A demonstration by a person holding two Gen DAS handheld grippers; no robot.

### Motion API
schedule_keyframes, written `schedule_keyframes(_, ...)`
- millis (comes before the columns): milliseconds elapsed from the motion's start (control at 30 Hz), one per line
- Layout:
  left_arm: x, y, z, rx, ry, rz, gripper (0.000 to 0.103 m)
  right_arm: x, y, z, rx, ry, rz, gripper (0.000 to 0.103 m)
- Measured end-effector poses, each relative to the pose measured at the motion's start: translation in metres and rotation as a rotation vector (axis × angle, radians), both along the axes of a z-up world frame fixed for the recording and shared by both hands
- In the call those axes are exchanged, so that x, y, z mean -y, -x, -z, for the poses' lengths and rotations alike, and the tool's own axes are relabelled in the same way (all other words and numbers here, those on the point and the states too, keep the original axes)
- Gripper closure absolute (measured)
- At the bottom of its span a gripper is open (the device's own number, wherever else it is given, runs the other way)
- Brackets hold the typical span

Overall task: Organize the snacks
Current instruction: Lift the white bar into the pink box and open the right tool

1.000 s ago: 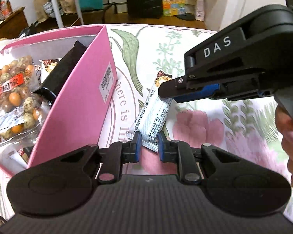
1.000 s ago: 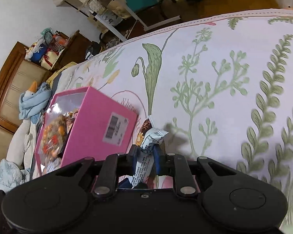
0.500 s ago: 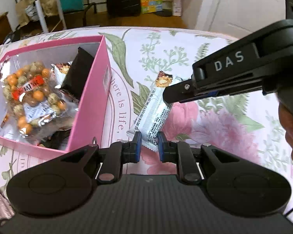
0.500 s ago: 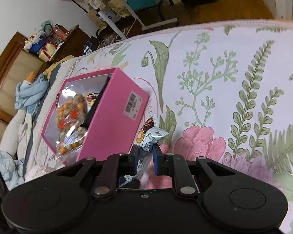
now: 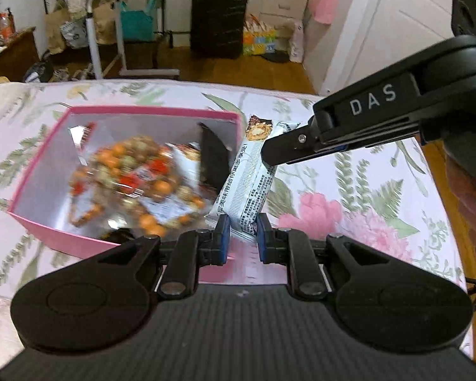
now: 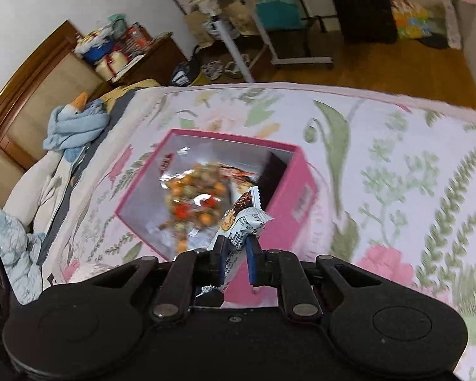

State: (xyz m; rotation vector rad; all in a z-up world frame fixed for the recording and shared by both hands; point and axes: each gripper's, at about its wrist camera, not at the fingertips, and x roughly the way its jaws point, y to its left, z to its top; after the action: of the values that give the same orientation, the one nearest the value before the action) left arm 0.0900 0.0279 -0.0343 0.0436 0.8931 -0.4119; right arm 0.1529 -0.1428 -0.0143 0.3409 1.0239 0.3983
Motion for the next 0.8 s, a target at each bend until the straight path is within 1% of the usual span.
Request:
schedule_keyframes(167, -0.019, -0.019, -0.003, 0.007, -0.005, -0.042, 0.087, -0.024, -0.020, -0.002, 0.038, -0.003, -0.048, 0.087)
schedule_keyframes(233, -0.023, -0.029, 0.002, -0.010, -0.002, -0.062, 0.087, -0.032, -0.030, 0.001, 0.050, 0.011, -0.072, 0.087)
schedule_keyframes(333, -0.028, -0.043, 0.013, -0.051, 0.025, -0.082, 0.087, -0.040, -0.042, 0.010, 0.071, 0.048, -0.124, 0.087)
schedule_keyframes(433, -0.027, -0.052, 0.026, -0.062, 0.004, -0.089, 0.086, -0.042, -0.050, 0.022, 0.081, 0.052, -0.149, 0.087)
schedule_keyframes(500, -0.023, -0.057, 0.032, -0.068, -0.036, -0.098, 0.086, -0.044, -0.052, 0.028, 0.098, 0.064, -0.168, 0.086)
schedule_keyframes(567, -0.021, -0.060, 0.033, -0.075, -0.028, -0.092, 0.082, -0.044, -0.051, 0.033, 0.124, 0.097, -0.144, 0.086)
schedule_keyframes(600, -0.019, -0.061, 0.034, -0.090, -0.031, -0.080, 0.078, -0.045, -0.050, 0.034, 0.137, 0.112, -0.133, 0.086)
schedule_keyframes(633, -0.018, -0.061, 0.035, -0.102, -0.035, -0.070, 0.074, -0.044, -0.048, 0.035, 0.149, 0.114, -0.124, 0.083)
schedule_keyframes(667, -0.018, -0.060, 0.037, -0.109, -0.034, -0.065, 0.064, -0.041, -0.046, 0.036, 0.159, 0.108, -0.104, 0.083)
schedule_keyframes(700, -0.017, -0.058, 0.038, -0.111, -0.031, -0.058, 0.059, -0.038, -0.045, 0.036, 0.167, 0.101, -0.081, 0.081)
schedule_keyframes(733, -0.018, -0.055, 0.039, -0.115, -0.029, -0.045, 0.059, -0.036, -0.042, 0.036, 0.168, 0.097, -0.067, 0.076)
schedule_keyframes(800, -0.019, -0.051, 0.039, -0.124, -0.020, -0.036, 0.059, -0.034, -0.034, 0.034, 0.173, 0.107, -0.046, 0.074)
